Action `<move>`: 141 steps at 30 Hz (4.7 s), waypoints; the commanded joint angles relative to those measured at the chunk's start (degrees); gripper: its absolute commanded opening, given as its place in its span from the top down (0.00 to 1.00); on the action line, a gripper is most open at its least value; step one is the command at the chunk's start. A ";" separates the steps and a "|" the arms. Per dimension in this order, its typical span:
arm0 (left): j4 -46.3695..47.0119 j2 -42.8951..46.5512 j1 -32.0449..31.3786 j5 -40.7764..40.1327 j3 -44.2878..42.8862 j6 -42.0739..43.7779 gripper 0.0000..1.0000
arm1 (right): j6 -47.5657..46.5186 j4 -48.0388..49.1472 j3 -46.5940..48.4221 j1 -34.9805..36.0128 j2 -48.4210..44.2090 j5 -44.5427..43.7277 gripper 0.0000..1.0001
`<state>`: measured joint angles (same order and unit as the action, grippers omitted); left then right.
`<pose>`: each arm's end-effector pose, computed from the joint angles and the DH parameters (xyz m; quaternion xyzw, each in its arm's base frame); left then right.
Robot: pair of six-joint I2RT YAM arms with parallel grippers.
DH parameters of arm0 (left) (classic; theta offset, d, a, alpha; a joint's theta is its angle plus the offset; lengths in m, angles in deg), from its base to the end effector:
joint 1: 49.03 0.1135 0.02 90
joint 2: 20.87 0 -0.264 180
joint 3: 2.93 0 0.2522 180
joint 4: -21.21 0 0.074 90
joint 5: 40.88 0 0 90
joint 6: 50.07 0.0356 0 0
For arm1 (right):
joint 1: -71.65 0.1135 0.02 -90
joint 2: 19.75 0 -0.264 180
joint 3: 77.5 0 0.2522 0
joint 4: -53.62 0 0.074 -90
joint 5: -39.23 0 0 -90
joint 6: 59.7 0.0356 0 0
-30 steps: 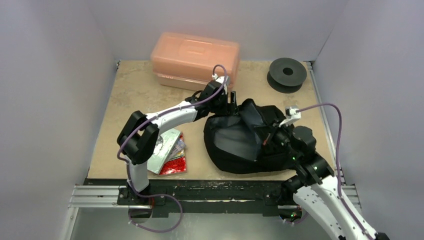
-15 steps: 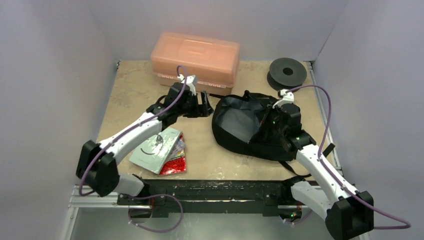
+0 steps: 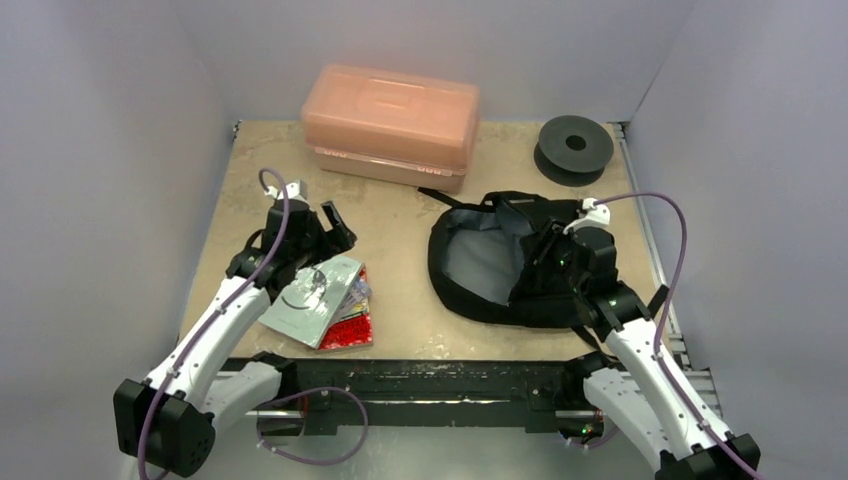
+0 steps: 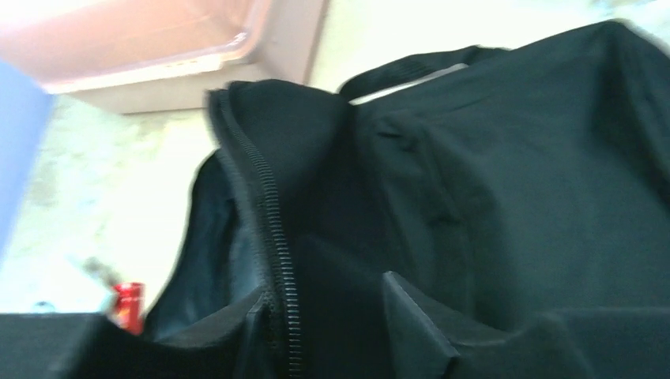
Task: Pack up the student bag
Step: Unzip the student bag at the center of the board, then pick up the book from the center of the board.
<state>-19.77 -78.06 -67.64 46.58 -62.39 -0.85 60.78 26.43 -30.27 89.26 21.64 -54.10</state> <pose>0.2037 -0.0669 0.2769 -0.1827 0.8826 -0.1970 0.3858 0.1673 0.0509 0.2738 0.1088 0.8185 0.2077 0.5245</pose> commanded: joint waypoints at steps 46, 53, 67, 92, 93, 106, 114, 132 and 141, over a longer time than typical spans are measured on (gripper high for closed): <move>-9.36 -20.22 30.13 -6.21 -11.27 -0.02 0.00 | 31.40 40.48 35.34 31.06 77.19 29.58 0.34; -7.38 -22.47 30.12 -0.81 -6.03 -4.13 0.01 | 31.21 41.31 37.14 29.93 78.89 30.51 0.42; -1.51 -19.82 23.75 13.81 -0.83 -5.63 0.06 | 33.20 43.21 35.49 29.06 79.67 30.23 0.45; -8.58 -3.15 11.21 -0.55 -9.67 9.49 0.00 | 24.64 33.46 33.12 24.68 69.89 31.43 0.89; -8.12 -3.22 11.03 0.06 -9.34 9.34 0.00 | 23.75 32.75 33.45 24.67 70.25 30.83 0.84; -1.08 -11.43 10.96 5.85 1.00 -4.34 0.00 | 19.48 33.46 30.30 24.06 73.27 31.36 0.60; 0.33 -10.69 10.96 5.44 4.45 -6.36 0.00 | 20.90 33.84 27.02 24.12 69.77 33.21 0.54; 1.31 -9.92 10.79 6.21 6.55 -6.60 0.00 | 30.26 46.25 23.35 24.22 68.67 36.54 0.44; 3.15 -10.96 10.38 7.21 7.66 -7.11 0.00 | 40.35 59.06 23.32 25.93 73.35 39.86 0.62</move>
<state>-18.52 -88.55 -56.56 51.93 -55.92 -6.62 95.73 75.94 -8.04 113.52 93.77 -17.77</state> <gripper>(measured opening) 0.998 0.439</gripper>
